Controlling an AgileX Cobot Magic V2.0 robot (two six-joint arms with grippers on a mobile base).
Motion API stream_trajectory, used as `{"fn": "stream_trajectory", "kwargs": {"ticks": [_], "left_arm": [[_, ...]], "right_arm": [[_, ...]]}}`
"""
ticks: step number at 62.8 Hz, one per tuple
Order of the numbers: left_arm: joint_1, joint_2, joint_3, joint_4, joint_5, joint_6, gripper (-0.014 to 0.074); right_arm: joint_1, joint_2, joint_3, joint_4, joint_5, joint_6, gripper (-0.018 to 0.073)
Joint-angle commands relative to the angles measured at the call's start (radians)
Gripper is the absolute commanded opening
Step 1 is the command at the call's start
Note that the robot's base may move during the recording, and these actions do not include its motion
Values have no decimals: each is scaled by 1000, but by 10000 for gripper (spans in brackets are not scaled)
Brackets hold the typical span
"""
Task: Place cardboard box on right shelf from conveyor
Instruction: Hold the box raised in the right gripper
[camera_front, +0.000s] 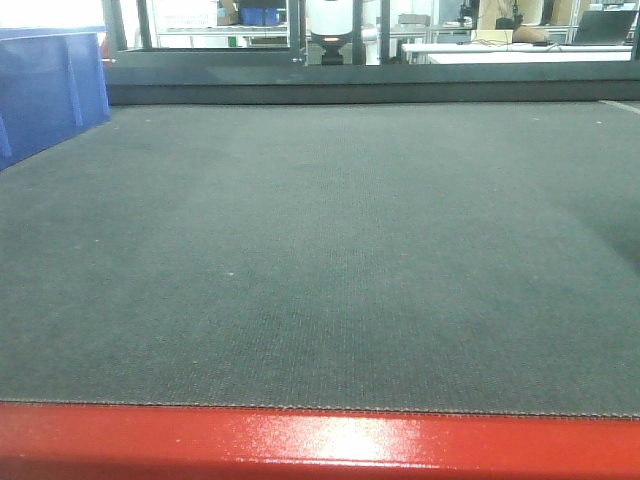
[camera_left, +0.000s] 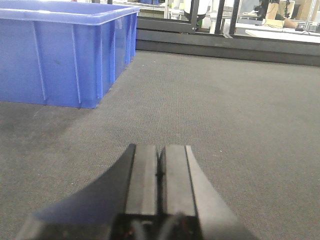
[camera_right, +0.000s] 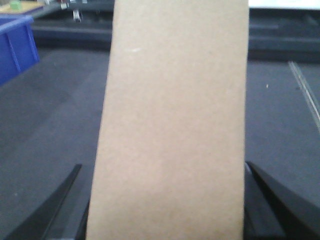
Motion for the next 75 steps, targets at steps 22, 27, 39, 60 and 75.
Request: {"fn": "stream_trajectory", "kwargs": {"ticks": [22, 27, 39, 60, 75], "left_arm": [[2, -12, -4, -7, -91, -5, -119], [2, -12, -4, -7, -91, -5, -119], [2, -12, -4, -7, -91, -5, -119], [2, -12, -4, -7, -91, -5, -119], [13, -10, -4, -7, -91, -5, -119]], "right_arm": [[-3, -39, -30, -16, -115, -9, 141], [-3, -39, -30, -16, -115, -9, 141], [-3, -39, -30, -16, -115, -9, 141], [-3, -39, -30, -16, -115, -9, 141], [-2, -39, -30, -16, -112, -9, 141]]}}
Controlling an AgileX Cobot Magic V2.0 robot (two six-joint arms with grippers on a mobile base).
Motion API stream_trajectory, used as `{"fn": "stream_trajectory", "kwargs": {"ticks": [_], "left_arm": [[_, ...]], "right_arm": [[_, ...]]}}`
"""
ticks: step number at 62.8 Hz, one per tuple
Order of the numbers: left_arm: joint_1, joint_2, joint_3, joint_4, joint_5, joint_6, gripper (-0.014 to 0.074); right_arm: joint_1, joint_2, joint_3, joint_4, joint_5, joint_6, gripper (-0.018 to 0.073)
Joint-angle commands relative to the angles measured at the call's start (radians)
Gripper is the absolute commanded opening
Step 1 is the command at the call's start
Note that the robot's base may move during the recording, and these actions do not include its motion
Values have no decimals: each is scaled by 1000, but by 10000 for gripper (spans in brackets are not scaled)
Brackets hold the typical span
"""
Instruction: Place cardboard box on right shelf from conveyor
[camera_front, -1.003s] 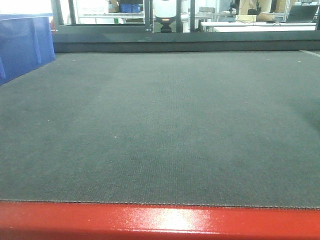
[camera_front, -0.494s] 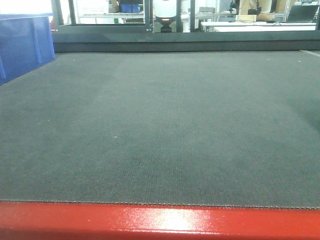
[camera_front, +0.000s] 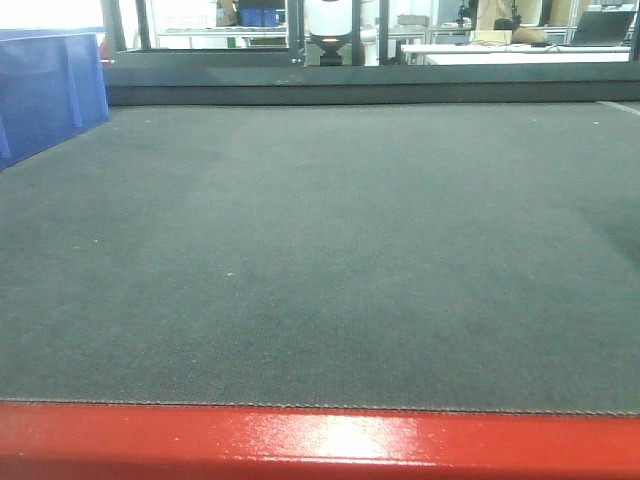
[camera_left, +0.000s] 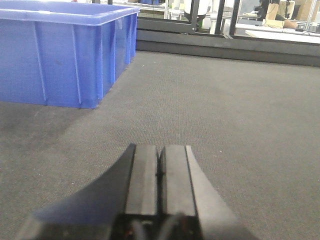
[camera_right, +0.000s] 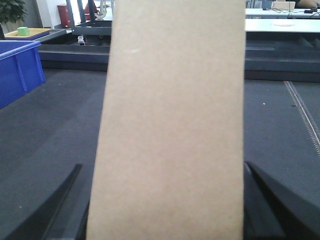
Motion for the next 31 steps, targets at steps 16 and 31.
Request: {"fn": "stream_trajectory", "kwargs": {"ticks": [16, 31], "left_arm": [[5, -10, -4, -7, -91, -5, -119], [5, -10, -4, -7, -91, -5, -119]], "right_arm": [[-2, 12, -30, -16, -106, -9, 141], [-2, 12, -30, -16, -106, -9, 141]]}}
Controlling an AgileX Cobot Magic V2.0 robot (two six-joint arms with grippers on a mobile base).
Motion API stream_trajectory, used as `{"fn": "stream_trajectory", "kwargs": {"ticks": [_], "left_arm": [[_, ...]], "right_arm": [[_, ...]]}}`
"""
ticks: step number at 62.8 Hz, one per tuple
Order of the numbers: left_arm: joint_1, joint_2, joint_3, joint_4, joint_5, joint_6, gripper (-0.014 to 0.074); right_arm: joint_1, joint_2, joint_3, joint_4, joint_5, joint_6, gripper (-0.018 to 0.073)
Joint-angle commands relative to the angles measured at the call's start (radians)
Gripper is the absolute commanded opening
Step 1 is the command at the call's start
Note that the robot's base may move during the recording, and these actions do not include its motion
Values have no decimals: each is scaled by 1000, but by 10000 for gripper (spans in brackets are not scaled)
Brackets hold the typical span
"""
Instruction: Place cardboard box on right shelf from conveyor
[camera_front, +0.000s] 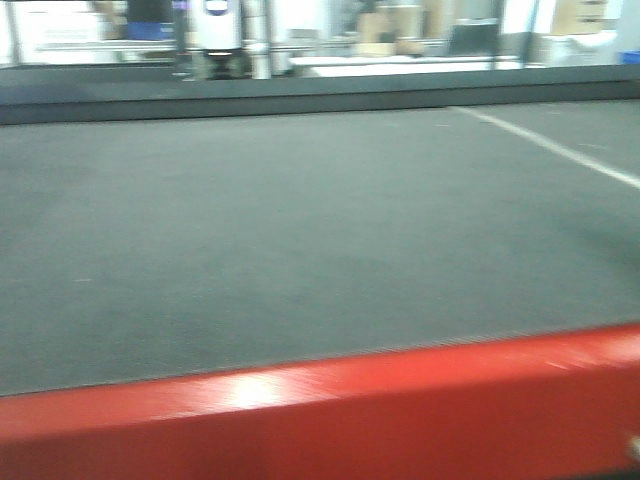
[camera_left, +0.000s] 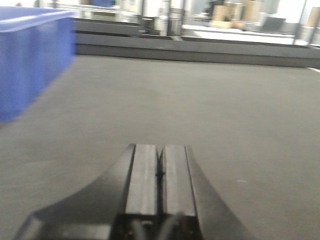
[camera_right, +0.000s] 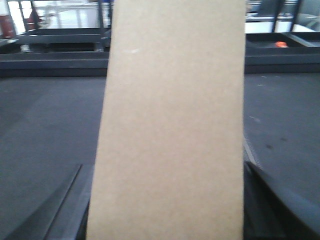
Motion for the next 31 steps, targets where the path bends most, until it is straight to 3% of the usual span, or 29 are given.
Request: {"fn": "stream_trajectory", "kwargs": {"ticks": [1, 31], "left_arm": [[1, -10, -4, -7, -91, -5, -119], [1, -10, -4, -7, -91, -5, -119]], "right_arm": [[-2, 12, -30, -16, -106, -9, 141], [-2, 12, -30, -16, -104, -9, 141]]}}
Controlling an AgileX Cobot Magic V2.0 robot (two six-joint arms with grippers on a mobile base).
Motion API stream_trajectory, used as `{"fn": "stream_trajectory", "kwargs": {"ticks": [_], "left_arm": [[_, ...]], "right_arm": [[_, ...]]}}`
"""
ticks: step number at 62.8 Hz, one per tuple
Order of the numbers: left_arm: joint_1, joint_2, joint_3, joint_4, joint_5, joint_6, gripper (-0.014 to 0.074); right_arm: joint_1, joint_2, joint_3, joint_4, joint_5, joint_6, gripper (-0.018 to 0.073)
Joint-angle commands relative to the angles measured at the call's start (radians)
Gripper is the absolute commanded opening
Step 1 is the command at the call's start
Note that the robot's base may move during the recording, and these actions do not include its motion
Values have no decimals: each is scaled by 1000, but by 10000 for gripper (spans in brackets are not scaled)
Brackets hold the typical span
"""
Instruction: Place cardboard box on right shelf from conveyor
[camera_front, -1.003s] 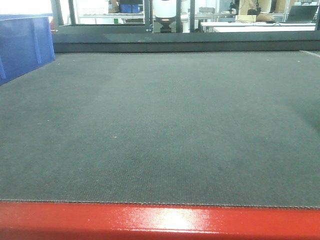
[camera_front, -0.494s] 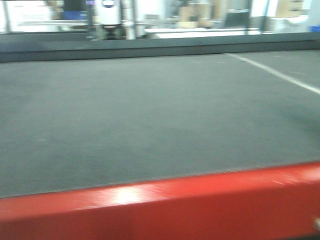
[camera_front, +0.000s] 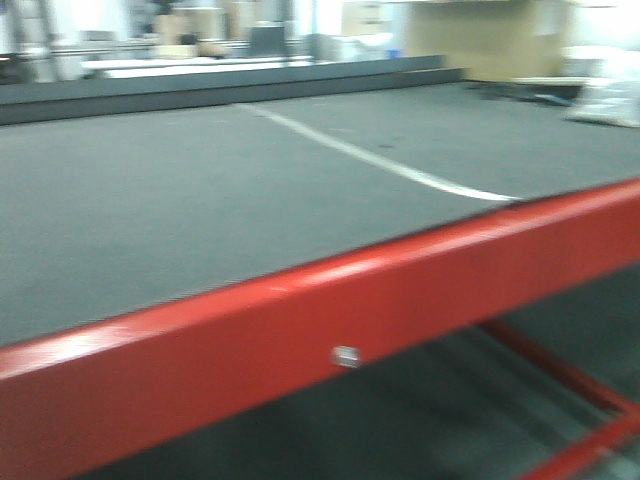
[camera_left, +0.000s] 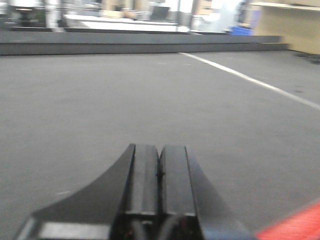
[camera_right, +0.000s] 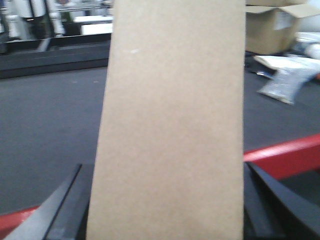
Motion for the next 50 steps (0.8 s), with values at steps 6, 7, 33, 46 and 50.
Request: {"fn": "stream_trajectory", "kwargs": {"ticks": [6, 7, 33, 46, 50], "left_arm": [[1, -10, -4, -7, -91, -5, -119], [1, -10, -4, -7, -91, -5, -119], [1, -10, -4, -7, -91, -5, -119], [1, -10, -4, -7, -91, -5, -119], [1, -10, -4, -7, -91, -5, -119]], "right_arm": [[-2, 12, -30, -16, -104, -9, 141], [-2, 12, -30, -16, -104, -9, 141], [-2, 12, -30, -16, -104, -9, 141], [-2, 12, -30, -16, -104, -9, 141], [-2, 12, -30, -16, -104, -9, 141]]}}
